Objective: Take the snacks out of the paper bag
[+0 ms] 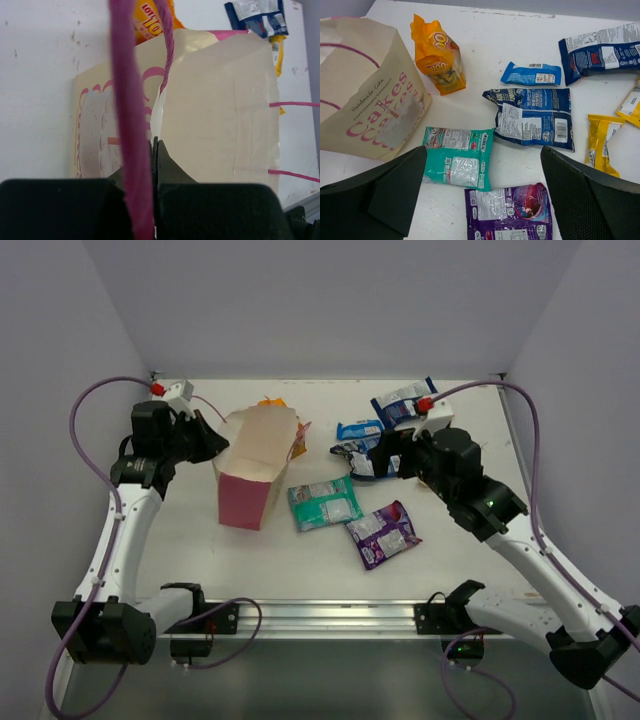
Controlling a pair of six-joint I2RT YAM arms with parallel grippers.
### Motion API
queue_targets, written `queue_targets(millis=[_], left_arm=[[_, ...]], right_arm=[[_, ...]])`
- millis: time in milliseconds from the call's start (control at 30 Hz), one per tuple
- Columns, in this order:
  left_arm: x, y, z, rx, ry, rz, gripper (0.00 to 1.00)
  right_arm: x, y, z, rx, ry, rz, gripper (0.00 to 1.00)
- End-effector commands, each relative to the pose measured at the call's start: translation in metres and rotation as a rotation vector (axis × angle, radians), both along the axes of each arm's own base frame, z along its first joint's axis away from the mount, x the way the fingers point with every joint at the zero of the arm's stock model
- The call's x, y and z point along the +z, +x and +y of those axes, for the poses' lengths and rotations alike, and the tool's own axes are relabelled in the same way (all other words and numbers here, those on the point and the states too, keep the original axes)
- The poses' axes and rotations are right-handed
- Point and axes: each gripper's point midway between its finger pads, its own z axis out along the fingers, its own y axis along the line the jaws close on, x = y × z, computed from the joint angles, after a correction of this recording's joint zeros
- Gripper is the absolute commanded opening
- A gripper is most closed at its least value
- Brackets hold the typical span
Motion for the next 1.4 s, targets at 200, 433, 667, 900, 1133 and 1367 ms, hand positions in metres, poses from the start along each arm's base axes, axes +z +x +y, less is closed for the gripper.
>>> queue_targets(millis=[200,433,667,900,1133,1367], left_arm=[[-0.035,-0.013,0.046,0.16,0.154,0.104,0.13],[-0.006,-0.022,0.075,0.274,0.264,0.049,0.3],[0.008,-0.028,0.073,0.269,0.256,0.003,0.74],[0.043,-0.035,0.078,0.302,0.272,-0.073,0.94],[0.114,-0.054,0.083,0.33,0.293,-0.23,1.0],[0.21,-0.09,0.101,0.44,0.356,-0.507,1.0]], right_arm=[[0.019,-0.018,-0.033,-0.072,-0.026,-0.048,0.99],[0.038,-0.028,-0.042,-0.076,-0.021,-0.086,0.99],[0.045,-0.03,-0.044,-0.072,-0.021,-0.094,0.99],[0.054,-0.036,-0.049,-0.073,-0.02,-0.111,0.99],[0.1,-0.049,-0.072,-0.121,-0.003,-0.203,0.99],[0.169,-0.081,-0.145,-0.373,0.053,-0.392,0.99]])
